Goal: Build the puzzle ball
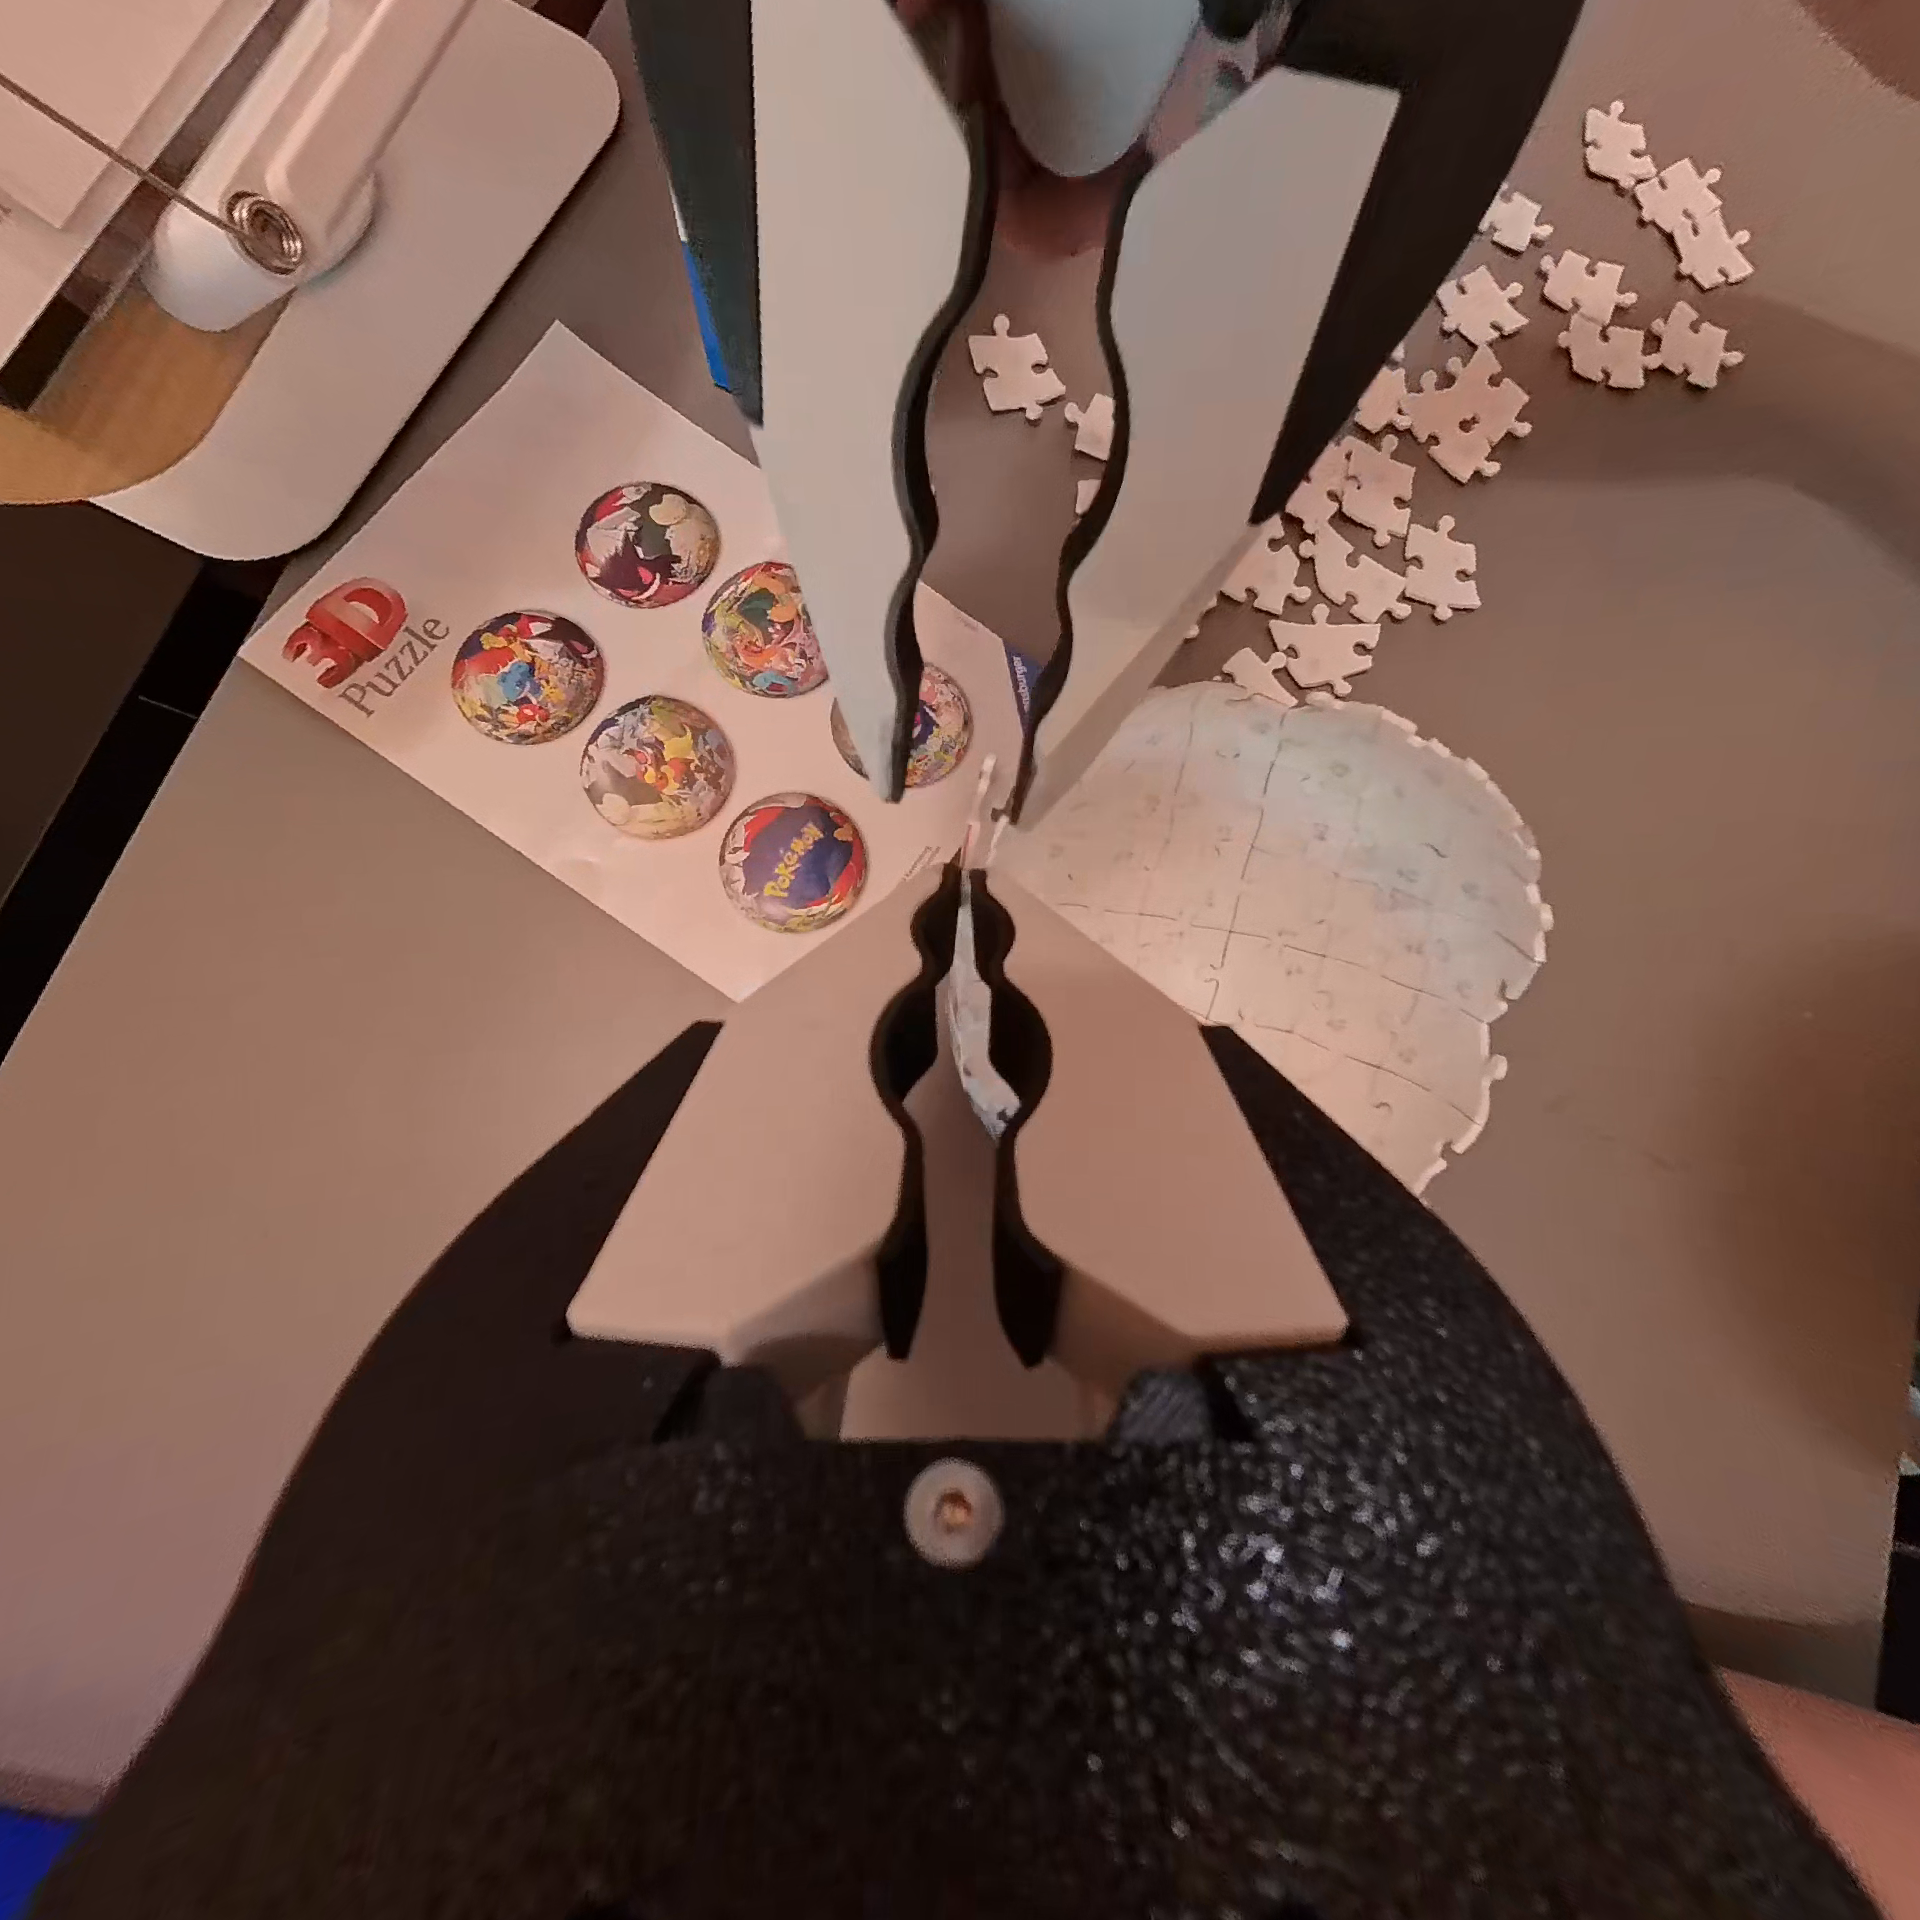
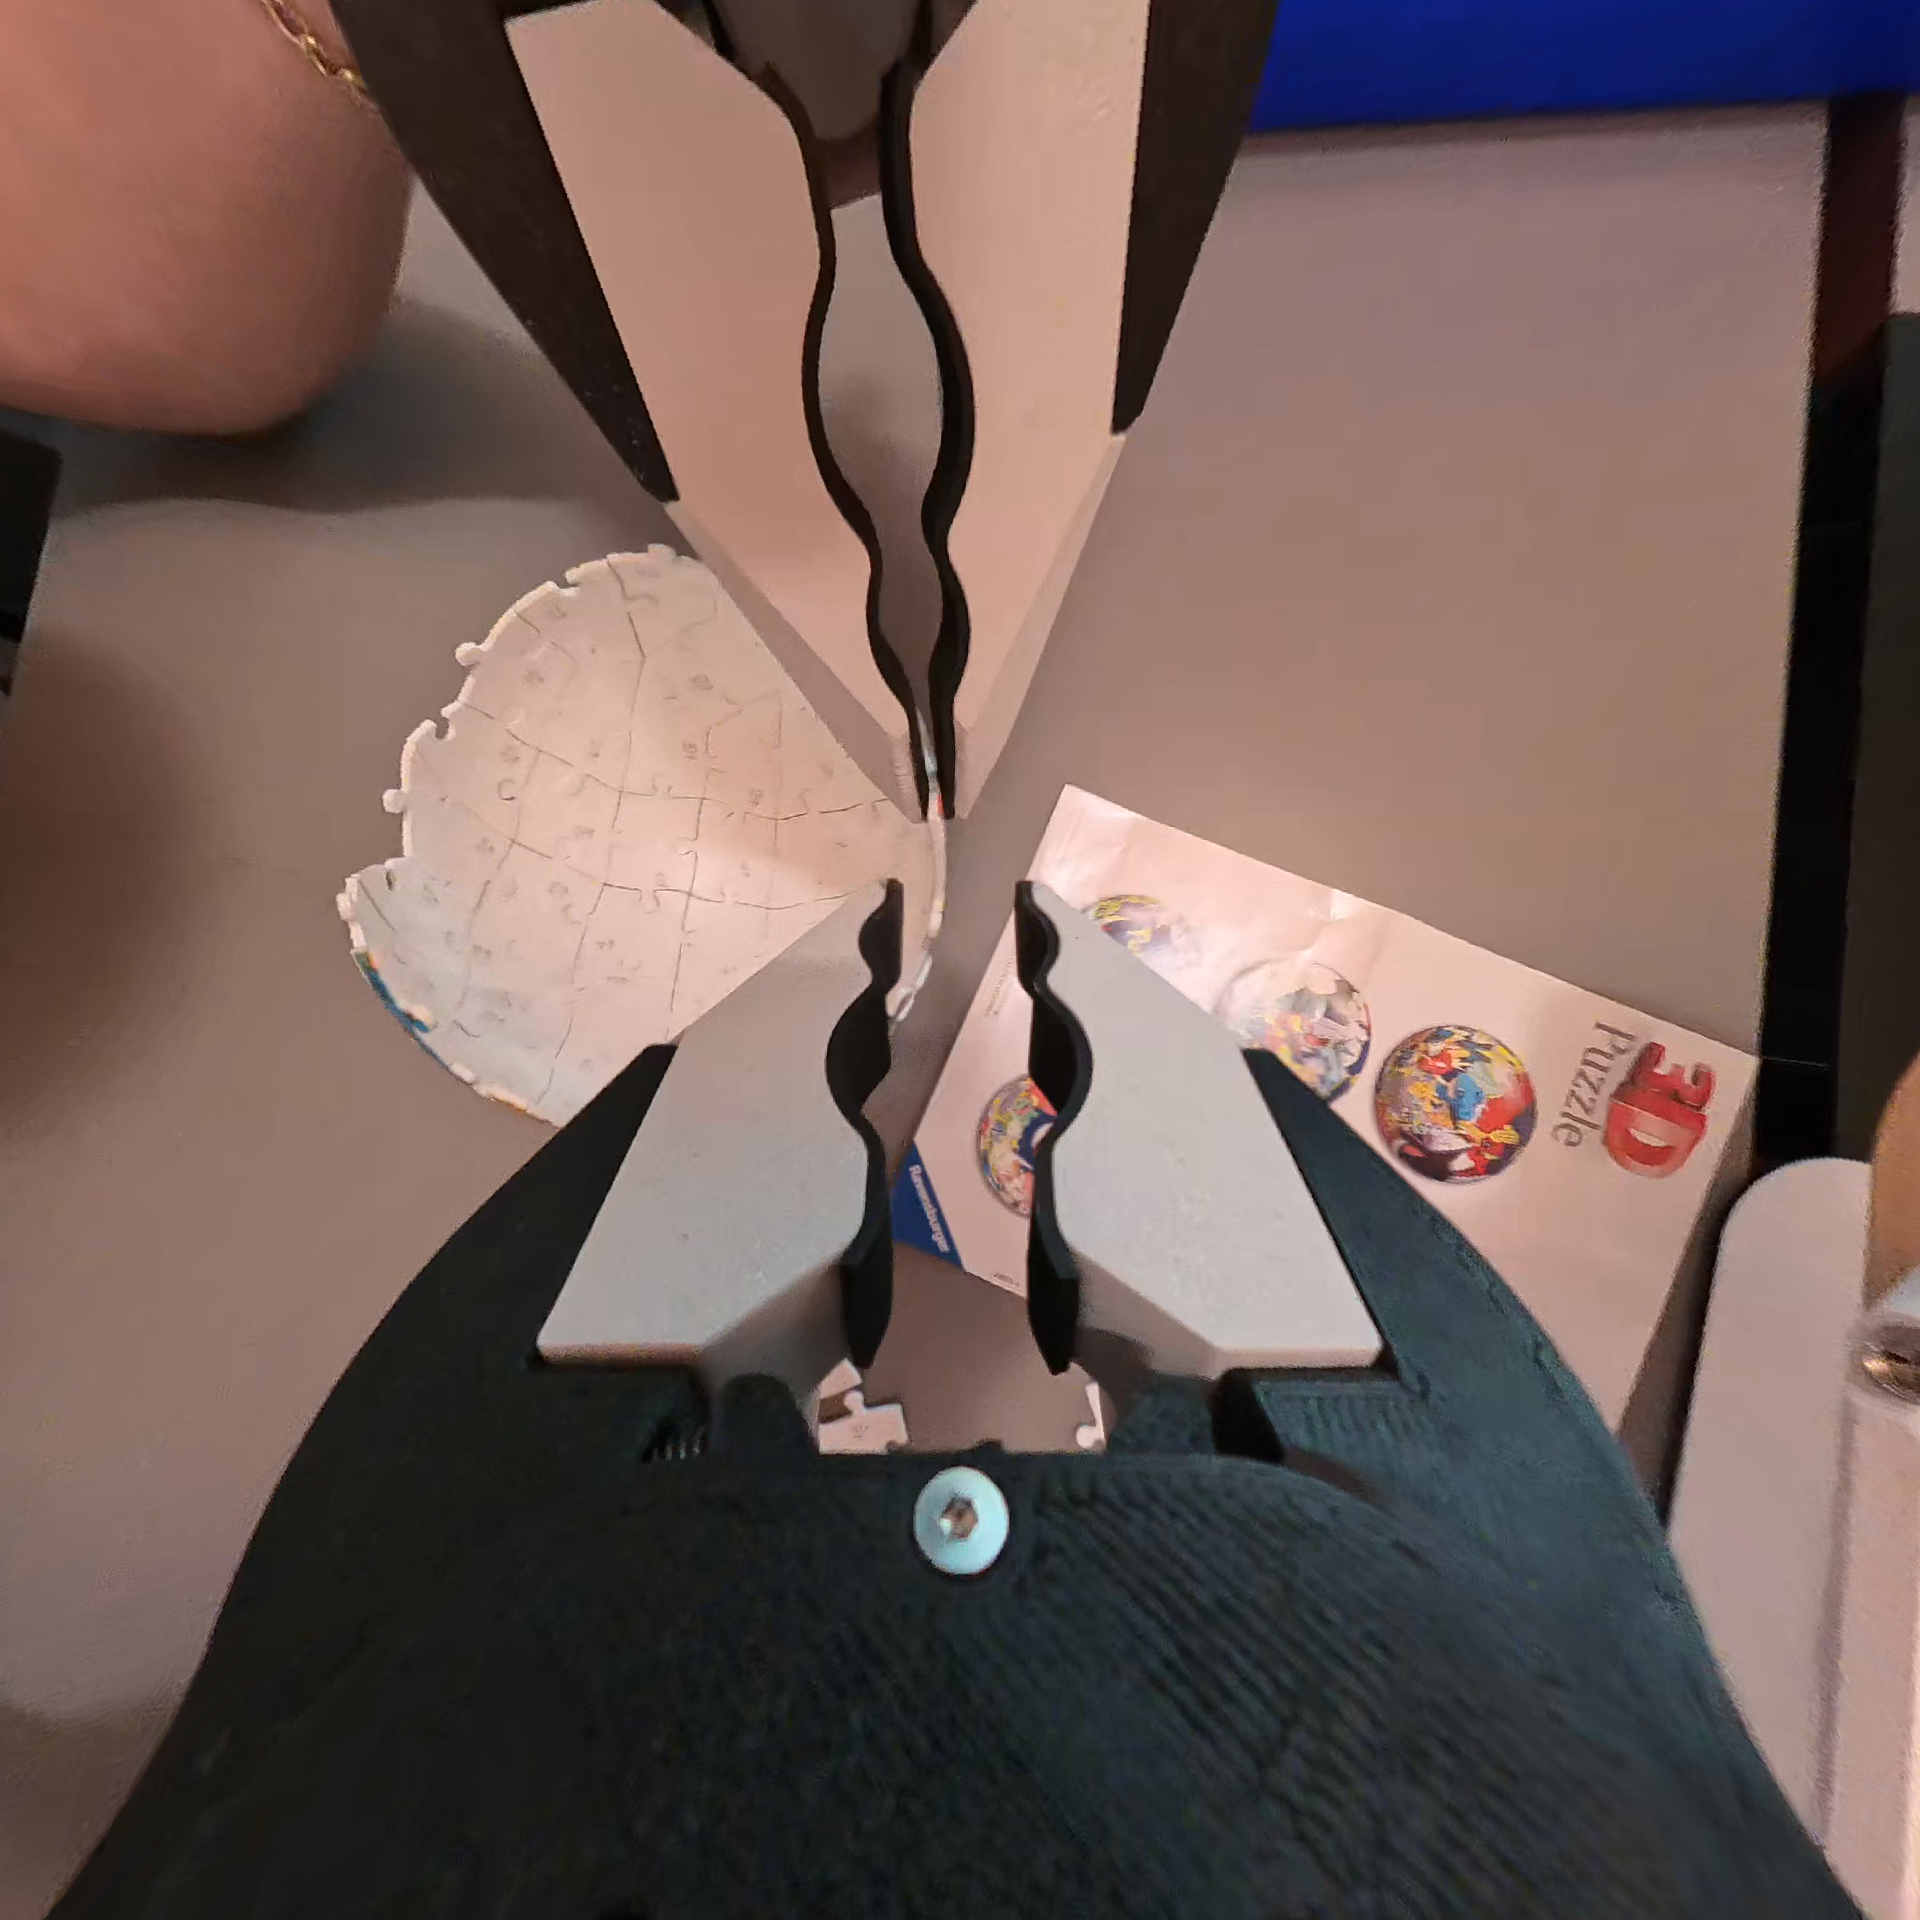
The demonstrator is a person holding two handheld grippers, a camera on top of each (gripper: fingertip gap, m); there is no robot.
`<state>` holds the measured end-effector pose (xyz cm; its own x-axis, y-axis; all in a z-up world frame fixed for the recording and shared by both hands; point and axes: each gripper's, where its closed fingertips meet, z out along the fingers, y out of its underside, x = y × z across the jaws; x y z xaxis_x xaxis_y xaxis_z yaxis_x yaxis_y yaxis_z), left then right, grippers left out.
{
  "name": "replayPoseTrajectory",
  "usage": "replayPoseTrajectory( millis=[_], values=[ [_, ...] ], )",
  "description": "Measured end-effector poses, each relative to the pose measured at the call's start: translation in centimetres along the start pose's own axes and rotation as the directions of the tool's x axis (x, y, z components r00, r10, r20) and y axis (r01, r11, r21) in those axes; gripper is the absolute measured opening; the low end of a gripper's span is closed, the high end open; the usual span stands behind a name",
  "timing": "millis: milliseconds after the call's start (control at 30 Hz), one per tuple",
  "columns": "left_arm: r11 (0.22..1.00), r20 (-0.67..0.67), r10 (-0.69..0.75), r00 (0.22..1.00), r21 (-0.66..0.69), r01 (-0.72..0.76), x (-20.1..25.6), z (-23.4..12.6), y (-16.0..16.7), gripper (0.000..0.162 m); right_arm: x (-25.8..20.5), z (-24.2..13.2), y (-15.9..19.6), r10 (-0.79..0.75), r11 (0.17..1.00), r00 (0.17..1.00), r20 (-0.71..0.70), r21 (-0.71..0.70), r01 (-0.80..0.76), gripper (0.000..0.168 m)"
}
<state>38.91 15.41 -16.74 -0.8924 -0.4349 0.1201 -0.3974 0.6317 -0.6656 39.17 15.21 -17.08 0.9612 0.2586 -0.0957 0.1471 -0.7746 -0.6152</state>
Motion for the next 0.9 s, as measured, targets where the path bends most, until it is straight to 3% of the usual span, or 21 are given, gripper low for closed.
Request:
replayPoseTrajectory(
  millis=[200,533,900],
  values=[
    [1.0,-0.006,-0.005,1.0,0.005,0.005,0.1,0.0,0.0,0.0,-0.6,1.4,0.5,-0.029,0.997,0.999,0.031,-0.069,0.031,0.002],
    [1.0,0.0,-0.005,1.0,0.001,0.005,0.0,0.1,0.0,0.0,-0.1,1.4,0.2,-0.09,0.991,0.996,0.008,-0.104,0.09,0.008],
    [1.0,-0.013,0.009,1.0,-0.014,-0.009,0.4,0.1,0.2,0.0,-0.8,1.6,-0.4,-0.083,0.991,0.995,0.055,-0.103,0.089,0.001]
  ],
)
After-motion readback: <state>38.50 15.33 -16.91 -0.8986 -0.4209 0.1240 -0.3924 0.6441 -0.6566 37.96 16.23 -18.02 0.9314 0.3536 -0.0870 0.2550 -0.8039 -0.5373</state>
